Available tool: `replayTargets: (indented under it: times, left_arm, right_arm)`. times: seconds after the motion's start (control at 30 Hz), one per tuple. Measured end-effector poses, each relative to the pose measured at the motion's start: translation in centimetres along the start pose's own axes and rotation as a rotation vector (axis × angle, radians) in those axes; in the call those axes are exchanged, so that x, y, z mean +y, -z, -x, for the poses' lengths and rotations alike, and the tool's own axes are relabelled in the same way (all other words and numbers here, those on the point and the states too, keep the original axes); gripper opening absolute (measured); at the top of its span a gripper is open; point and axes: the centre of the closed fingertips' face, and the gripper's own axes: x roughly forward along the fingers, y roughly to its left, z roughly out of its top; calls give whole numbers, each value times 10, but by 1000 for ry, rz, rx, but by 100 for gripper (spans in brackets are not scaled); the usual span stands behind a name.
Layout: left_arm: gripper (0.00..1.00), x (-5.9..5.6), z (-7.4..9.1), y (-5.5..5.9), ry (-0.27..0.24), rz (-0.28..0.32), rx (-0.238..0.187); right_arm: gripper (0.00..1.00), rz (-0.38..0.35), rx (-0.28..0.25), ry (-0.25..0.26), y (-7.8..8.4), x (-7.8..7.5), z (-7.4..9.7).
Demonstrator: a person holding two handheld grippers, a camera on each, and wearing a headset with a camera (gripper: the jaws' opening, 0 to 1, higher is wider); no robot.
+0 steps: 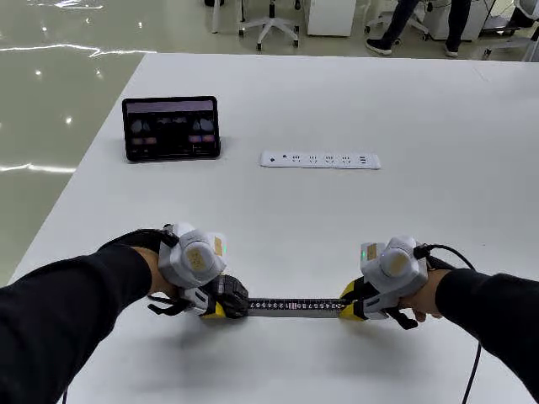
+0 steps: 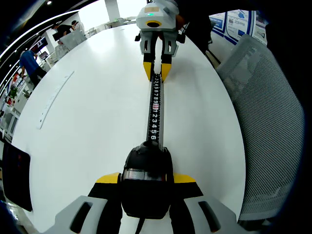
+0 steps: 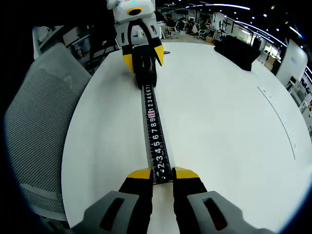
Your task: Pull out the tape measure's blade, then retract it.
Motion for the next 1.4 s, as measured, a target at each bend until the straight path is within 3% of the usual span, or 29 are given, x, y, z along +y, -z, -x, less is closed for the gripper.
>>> replayTargets:
  times: [1.4]
  left_arm:
    - [33,0,0,0,-2,1,-2]
  right_arm:
    - [10,-25,14,8,19,-2,14]
